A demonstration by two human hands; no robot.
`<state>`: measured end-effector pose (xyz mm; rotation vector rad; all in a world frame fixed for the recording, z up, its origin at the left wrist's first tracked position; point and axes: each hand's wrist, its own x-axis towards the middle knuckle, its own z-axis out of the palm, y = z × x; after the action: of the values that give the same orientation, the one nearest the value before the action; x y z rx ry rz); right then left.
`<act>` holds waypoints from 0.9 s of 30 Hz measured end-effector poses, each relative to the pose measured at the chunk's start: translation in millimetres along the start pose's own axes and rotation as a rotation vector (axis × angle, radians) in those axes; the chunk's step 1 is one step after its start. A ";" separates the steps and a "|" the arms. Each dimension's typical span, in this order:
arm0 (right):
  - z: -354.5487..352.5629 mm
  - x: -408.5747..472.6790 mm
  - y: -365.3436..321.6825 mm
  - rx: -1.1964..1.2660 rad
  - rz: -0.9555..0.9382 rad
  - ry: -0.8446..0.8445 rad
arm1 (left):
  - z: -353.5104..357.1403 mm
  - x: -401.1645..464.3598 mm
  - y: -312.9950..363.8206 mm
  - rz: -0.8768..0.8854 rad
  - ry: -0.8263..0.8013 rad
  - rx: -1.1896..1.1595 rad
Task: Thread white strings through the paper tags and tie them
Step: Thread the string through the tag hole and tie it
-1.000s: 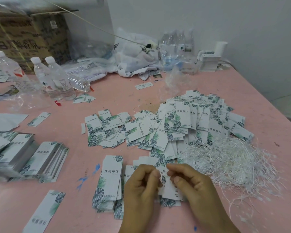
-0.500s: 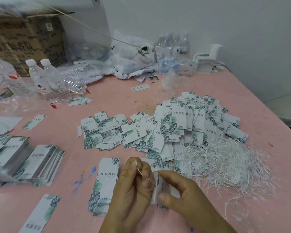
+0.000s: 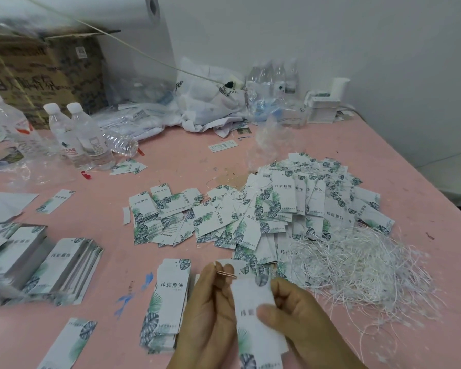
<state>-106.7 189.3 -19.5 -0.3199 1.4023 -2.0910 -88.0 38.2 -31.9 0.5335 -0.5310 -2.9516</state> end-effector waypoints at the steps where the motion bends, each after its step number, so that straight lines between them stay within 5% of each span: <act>1: -0.8 1.3 0.0 0.075 0.012 0.028 | 0.4 -0.3 -4.5 0.036 0.026 0.107; 7: -1.2 9.1 5.6 0.236 -0.025 0.288 | -10.9 -10.3 -27.4 0.285 -0.081 0.886; 11: -3.0 8.8 7.8 0.203 0.032 0.277 | -12.7 -13.3 -36.4 0.314 -0.122 0.942; 20: -7.3 7.6 -1.3 0.208 -0.015 0.323 | -11.2 -16.5 -31.0 0.823 -0.180 1.395; 27: -37.5 53.0 -63.6 -0.138 -0.072 0.552 | -7.8 -16.4 -36.9 0.895 -0.133 1.489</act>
<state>-189.3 203.2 15.7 0.1756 1.8750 -2.2454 -71.0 72.7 -46.5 0.0502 -2.1820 -1.3383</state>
